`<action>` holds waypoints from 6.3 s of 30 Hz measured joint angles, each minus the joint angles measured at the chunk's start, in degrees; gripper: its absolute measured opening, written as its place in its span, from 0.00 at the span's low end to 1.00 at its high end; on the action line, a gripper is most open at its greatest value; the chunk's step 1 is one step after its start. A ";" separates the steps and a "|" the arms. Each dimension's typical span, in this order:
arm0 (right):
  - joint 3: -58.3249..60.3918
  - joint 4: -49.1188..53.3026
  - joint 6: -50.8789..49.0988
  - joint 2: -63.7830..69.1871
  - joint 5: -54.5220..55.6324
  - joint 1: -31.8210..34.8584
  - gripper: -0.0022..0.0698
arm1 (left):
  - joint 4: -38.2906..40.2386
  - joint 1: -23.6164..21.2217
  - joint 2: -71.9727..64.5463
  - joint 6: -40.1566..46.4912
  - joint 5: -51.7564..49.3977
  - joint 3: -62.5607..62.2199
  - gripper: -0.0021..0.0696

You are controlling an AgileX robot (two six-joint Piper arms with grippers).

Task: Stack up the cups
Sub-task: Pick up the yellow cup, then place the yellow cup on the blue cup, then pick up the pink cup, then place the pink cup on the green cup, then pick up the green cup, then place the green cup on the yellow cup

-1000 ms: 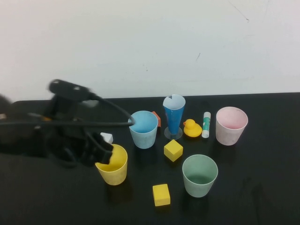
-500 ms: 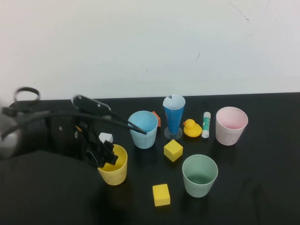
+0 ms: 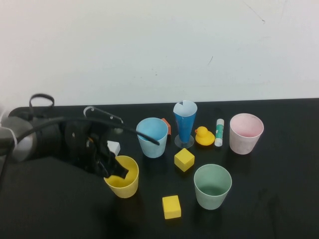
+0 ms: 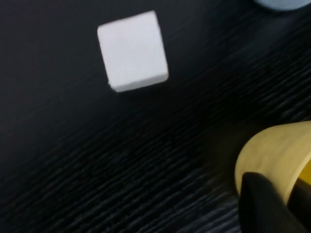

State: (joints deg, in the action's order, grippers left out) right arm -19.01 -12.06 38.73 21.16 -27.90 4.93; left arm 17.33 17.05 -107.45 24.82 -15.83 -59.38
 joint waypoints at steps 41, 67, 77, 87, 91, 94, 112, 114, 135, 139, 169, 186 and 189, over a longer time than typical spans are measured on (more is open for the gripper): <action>-10.95 -5.90 5.34 11.23 -9.37 0.00 0.03 | 5.70 0.08 -5.91 0.76 -13.34 -36.40 0.24; -52.65 -32.97 33.27 82.72 -9.20 -5.90 0.72 | 1.80 0.08 46.94 3.08 1.77 0.66 0.03; -65.40 -29.83 33.53 100.71 -4.77 -8.08 0.73 | -0.03 0.08 60.84 3.20 4.02 17.57 0.03; -70.32 -27.36 29.09 106.83 -4.74 -8.08 0.35 | -0.18 0.08 67.32 3.42 5.10 19.40 0.03; -70.74 -27.36 28.75 106.98 -5.00 -8.08 0.12 | -0.28 0.08 67.42 3.42 4.14 19.40 0.03; -70.95 -27.36 28.75 106.98 -5.51 -8.08 0.07 | -0.28 0.08 67.42 3.42 2.63 19.40 0.03; -72.15 -24.44 26.76 87.39 -28.97 -11.38 0.06 | -1.21 0.08 77.16 3.53 -0.87 20.65 0.03; -66.53 -24.85 27.71 85.51 -26.44 -12.76 0.06 | -2.09 0.08 79.41 3.53 -2.12 22.76 0.03; -48.93 -39.15 40.99 83.09 -13.62 -17.21 0.06 | -3.16 0.08 89.92 1.96 0.39 36.14 0.03; -48.93 -38.77 41.75 85.45 -13.49 -17.21 0.06 | -3.16 0.08 89.92 1.96 1.48 37.66 0.03; -49.04 -47.94 48.67 99.07 -13.14 -17.21 0.24 | -3.16 0.08 90.02 2.97 6.98 40.47 0.03; -83.78 -35.96 29.89 97.10 -11.78 -28.62 0.10 | -2.63 0.08 90.02 2.97 6.98 40.47 0.03; -94.35 -22.04 19.09 102.08 -13.52 -31.19 0.10 | -2.51 0.08 90.02 2.97 6.72 40.47 0.03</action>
State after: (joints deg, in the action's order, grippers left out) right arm -113.35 -34.10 57.82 123.24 -41.42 -26.27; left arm 14.81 17.13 -17.44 27.79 -9.12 -18.92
